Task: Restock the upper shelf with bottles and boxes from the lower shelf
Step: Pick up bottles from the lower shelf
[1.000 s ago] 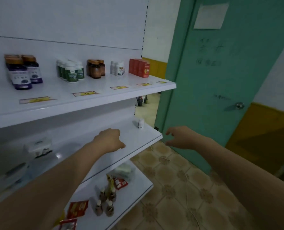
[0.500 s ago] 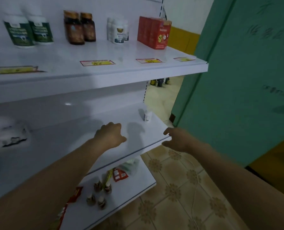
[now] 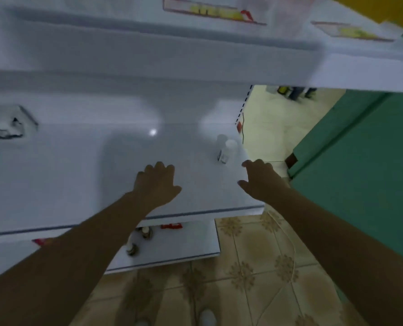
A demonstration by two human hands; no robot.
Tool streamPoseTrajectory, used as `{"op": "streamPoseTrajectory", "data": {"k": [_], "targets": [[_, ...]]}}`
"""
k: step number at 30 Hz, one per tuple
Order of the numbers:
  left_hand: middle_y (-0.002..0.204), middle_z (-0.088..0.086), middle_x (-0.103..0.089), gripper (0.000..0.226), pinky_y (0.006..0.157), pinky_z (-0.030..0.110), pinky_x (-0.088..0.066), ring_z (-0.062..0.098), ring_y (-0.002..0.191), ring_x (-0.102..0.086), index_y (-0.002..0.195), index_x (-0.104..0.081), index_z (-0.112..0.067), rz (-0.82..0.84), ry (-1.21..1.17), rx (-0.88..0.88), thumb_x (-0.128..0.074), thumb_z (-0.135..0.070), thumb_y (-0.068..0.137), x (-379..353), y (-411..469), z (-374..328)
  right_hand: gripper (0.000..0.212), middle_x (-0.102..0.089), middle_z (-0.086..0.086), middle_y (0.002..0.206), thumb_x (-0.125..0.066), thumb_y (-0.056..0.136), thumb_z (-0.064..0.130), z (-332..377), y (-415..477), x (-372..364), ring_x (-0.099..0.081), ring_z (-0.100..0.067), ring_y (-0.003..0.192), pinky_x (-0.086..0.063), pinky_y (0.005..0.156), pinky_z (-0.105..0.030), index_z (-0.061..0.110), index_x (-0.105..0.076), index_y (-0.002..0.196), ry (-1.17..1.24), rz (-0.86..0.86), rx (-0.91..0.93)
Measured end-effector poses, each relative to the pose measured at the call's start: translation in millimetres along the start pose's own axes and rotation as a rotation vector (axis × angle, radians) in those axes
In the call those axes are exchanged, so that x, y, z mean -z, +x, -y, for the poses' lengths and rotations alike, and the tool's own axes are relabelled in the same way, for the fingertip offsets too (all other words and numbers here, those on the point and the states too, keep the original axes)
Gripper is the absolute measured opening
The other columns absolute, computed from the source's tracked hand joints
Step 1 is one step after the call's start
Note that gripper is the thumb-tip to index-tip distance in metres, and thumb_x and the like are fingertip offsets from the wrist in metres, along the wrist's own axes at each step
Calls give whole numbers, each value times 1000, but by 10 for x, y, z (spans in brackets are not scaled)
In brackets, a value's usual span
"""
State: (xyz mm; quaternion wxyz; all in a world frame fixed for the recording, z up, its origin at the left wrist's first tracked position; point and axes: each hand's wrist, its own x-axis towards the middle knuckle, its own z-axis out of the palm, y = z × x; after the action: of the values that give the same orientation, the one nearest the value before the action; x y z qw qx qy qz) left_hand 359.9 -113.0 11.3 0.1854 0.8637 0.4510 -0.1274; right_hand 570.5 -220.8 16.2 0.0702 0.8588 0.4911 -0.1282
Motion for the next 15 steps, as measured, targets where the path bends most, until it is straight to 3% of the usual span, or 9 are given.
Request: {"op": "streamPoseTrajectory", "data": {"k": [7,11,15], "targets": [[138,10,-41,56,103,39,-34,29,126,-41,138,-37,-15,-96,-110,166,-48,-44,91,-423,172,-188,75,-31,-24,143,-52,92,44,-153,888,-136,-42,-42,126,-38,104,-48,12,-16,149,128,-88,144],[138,8,-43,57,103,38,-35,28,125,-43,137,-40,-18,-91,-157,222,-52,-45,88,-653,202,-186,68,-42,-24,133,-46,91,54,-10,1294,-309,-50,-42,119,-44,100,-48,13,-30,144,246,-59,176],[136,8,-45,54,102,39,-36,29,124,-44,134,-43,-17,-109,-164,262,-53,-44,88,-774,180,-144,41,-44,-24,124,-47,96,38,81,1410,-476,-53,-41,109,-48,89,-42,16,-45,130,312,-174,148]]}}
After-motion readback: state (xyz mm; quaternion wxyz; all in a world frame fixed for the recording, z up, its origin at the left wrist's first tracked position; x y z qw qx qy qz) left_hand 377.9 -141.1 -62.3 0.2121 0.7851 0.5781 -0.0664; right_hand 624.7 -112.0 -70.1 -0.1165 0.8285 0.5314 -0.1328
